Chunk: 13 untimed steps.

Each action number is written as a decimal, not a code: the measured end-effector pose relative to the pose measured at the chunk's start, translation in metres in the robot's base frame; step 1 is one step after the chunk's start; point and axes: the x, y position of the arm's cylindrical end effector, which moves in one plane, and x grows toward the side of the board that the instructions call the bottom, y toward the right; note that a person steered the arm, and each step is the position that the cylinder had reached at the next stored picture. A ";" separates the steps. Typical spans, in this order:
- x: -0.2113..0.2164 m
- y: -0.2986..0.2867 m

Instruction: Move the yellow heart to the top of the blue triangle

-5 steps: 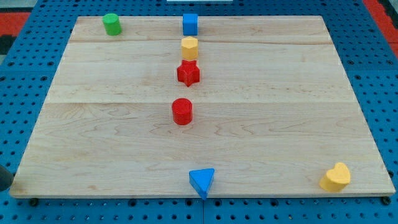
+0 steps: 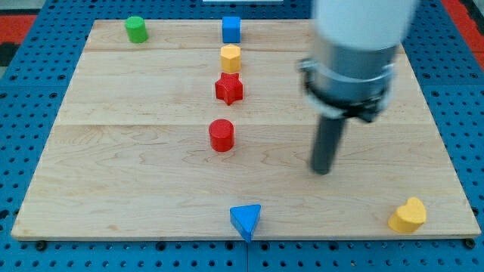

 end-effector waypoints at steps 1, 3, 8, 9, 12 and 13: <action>-0.004 0.203; 0.087 0.202; 0.096 0.025; 0.083 -0.020; 0.086 -0.155; 0.058 -0.162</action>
